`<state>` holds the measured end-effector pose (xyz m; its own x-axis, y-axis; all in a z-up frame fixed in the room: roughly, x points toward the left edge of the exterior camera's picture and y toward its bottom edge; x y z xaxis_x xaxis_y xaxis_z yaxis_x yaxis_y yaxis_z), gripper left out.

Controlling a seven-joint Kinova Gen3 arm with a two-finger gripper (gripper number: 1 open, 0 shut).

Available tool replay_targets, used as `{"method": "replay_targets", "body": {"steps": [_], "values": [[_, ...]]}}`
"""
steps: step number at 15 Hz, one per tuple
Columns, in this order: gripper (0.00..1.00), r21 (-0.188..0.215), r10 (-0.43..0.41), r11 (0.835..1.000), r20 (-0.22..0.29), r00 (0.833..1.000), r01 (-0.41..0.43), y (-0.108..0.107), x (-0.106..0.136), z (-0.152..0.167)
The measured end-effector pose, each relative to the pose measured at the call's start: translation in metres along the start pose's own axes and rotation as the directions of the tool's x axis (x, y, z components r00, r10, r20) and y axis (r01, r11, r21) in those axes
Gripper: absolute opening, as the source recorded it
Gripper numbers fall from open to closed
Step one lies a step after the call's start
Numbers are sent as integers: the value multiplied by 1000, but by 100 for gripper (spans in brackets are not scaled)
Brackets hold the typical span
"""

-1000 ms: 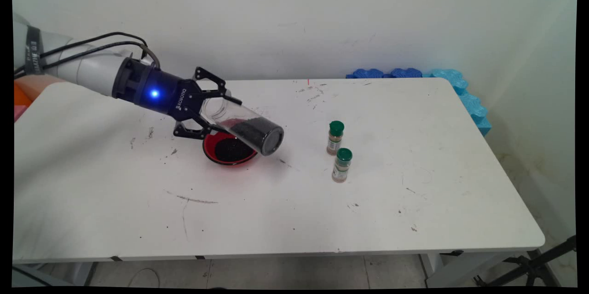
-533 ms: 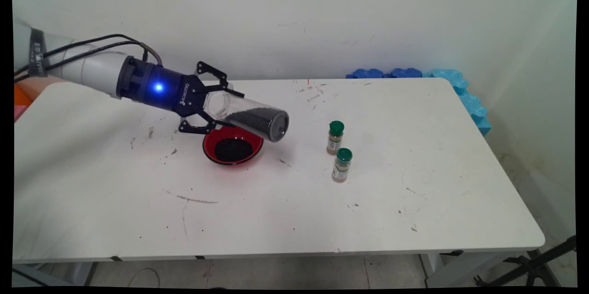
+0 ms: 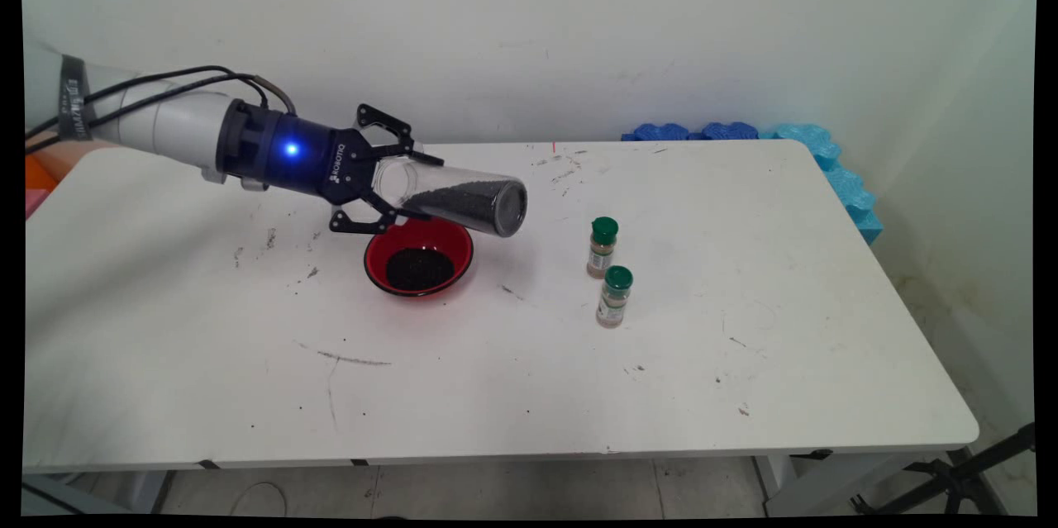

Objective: Pour the black seasoning powder in the red bowl

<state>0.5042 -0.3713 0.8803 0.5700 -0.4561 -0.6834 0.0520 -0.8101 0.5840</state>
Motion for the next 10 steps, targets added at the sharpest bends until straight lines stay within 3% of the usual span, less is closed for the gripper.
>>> {"method": "replay_targets", "body": {"steps": [10], "values": [[0, -40, -109, 993, 30, 994, 110, -1, 0, 6]]}}
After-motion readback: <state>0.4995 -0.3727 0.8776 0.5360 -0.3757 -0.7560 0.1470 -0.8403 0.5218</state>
